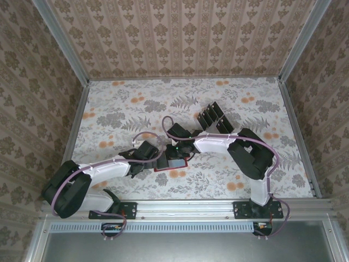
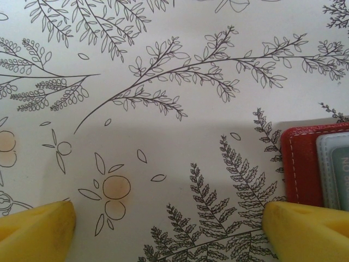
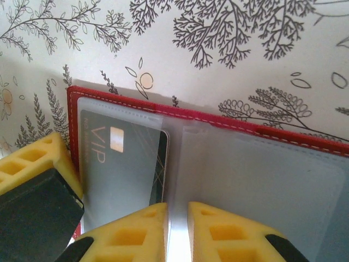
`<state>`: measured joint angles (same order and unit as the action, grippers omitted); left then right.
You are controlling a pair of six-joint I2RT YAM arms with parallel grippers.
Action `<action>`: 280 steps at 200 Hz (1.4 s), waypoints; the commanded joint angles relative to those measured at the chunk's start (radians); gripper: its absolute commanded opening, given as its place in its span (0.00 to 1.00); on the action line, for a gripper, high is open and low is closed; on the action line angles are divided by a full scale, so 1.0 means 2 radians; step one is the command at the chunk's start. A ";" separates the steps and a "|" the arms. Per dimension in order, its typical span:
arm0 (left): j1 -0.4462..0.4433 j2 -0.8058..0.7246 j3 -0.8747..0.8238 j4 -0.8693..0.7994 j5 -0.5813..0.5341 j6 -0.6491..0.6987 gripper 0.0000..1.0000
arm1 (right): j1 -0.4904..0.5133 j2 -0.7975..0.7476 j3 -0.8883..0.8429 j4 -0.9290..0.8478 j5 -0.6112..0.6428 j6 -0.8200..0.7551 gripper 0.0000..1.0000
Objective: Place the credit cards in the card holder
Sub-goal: Insert the credit card into the card slot.
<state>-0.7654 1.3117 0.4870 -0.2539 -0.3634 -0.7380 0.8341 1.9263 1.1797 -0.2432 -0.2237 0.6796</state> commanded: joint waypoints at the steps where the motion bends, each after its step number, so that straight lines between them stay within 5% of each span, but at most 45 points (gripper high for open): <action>1: -0.007 0.002 0.003 0.016 0.026 -0.003 0.99 | -0.006 -0.022 -0.022 -0.022 0.022 -0.012 0.20; 99: -0.004 -0.009 0.007 0.003 0.021 0.001 0.99 | -0.010 -0.052 -0.019 -0.029 0.021 -0.018 0.14; 280: -0.004 0.010 0.001 0.022 0.029 -0.004 0.99 | 0.033 0.009 0.004 -0.005 -0.006 0.003 0.08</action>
<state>-0.7654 1.3083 0.4870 -0.2451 -0.3481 -0.7380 0.8818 1.9118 1.1526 -0.2512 -0.2096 0.6773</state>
